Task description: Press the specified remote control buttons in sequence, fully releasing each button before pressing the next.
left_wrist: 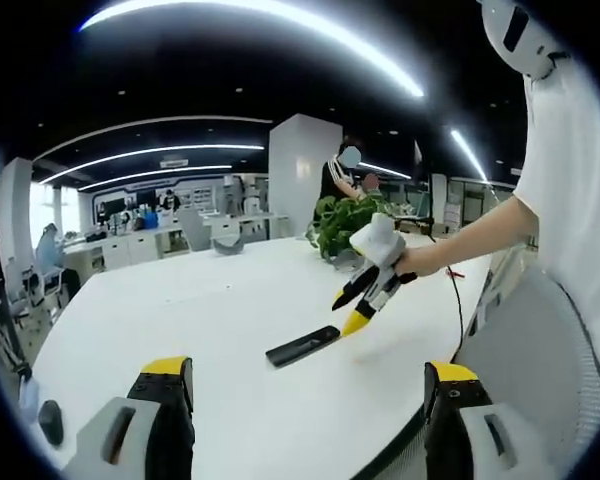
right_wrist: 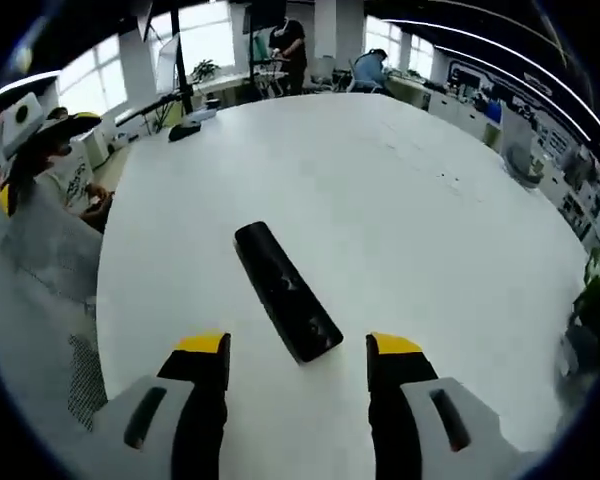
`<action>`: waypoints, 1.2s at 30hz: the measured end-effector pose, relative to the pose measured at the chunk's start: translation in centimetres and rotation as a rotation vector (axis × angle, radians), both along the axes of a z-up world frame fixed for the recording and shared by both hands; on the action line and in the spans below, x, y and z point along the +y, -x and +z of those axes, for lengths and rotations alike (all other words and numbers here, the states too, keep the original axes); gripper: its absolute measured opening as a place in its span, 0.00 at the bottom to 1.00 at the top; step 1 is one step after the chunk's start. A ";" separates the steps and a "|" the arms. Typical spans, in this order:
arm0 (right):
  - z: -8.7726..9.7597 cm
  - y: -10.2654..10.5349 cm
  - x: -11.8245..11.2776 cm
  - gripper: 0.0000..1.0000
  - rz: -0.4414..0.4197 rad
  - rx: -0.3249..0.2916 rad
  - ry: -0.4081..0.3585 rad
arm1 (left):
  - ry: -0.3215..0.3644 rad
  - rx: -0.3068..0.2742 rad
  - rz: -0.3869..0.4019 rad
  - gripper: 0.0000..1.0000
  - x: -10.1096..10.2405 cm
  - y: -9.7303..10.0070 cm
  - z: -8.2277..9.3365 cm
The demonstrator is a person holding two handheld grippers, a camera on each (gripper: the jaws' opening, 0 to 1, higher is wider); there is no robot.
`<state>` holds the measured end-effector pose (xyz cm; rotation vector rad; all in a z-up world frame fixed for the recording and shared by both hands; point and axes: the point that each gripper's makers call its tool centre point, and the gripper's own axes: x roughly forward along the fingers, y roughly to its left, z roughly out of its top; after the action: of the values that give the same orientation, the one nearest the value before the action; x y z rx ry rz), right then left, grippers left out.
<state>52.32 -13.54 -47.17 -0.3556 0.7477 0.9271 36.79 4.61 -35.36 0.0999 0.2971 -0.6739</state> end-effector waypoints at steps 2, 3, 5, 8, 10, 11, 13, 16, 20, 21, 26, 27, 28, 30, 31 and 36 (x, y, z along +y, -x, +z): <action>0.8 0.3 -0.2 0.67 -0.031 -0.027 -0.028 | -0.001 0.002 0.000 1.00 0.0 0.0 0.0; 1.3 0.6 -0.2 0.71 -0.039 -0.043 -0.038 | -0.003 0.002 0.001 1.00 0.0 0.0 -0.1; 1.9 1.0 -0.5 0.77 -0.075 -0.064 -0.052 | -0.006 0.004 0.000 1.00 0.0 0.0 -0.1; 2.8 1.5 -0.8 0.86 -0.124 -0.078 -0.097 | -0.007 0.004 0.000 1.00 0.0 0.0 -0.1; 3.6 2.3 -1.1 0.92 -0.162 -0.078 -0.130 | -0.005 0.005 0.004 1.00 0.1 0.0 -0.1; 3.9 2.5 -1.3 0.93 -0.166 -0.080 -0.136 | -0.002 0.004 0.007 1.00 0.1 -0.1 -0.1; 4.5 3.1 -1.6 0.94 -0.186 -0.080 -0.156 | 0.001 0.003 0.009 1.00 0.1 -0.1 0.0; 5.2 3.7 -2.1 0.98 -0.205 -0.100 -0.161 | 0.000 0.001 0.010 1.00 0.1 -0.1 0.0; 6.5 4.8 -2.3 0.99 -0.227 -0.106 -0.194 | -0.006 0.001 0.008 1.00 0.1 -0.1 0.0; 6.8 5.2 -2.5 0.99 -0.237 -0.107 -0.199 | -0.007 0.000 0.007 1.00 0.0 -0.1 0.0; 8.2 6.6 -2.9 0.99 -0.252 -0.123 -0.219 | -0.013 -0.001 0.009 1.00 0.1 -0.1 -0.1; 8.5 6.9 -3.0 0.99 -0.257 -0.129 -0.225 | -0.014 -0.001 0.010 1.00 0.1 -0.1 -0.1; 8.8 7.2 -3.0 0.99 -0.259 -0.133 -0.229 | -0.014 -0.002 0.009 1.00 0.0 0.0 -0.1; 9.4 8.1 -3.3 0.98 -0.265 -0.143 -0.234 | -0.014 -0.009 0.009 1.00 0.0 0.0 0.1; 9.7 8.5 -3.4 0.98 -0.267 -0.148 -0.238 | -0.011 -0.019 0.006 1.00 0.0 0.0 0.2; 11.2 10.5 -3.7 0.93 -0.278 -0.209 -0.229 | -0.001 -0.025 0.012 1.00 0.1 -0.1 0.4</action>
<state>41.84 -17.27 -36.00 -0.1394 0.4780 0.6913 36.89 4.70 -34.99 0.1076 0.2742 -0.6603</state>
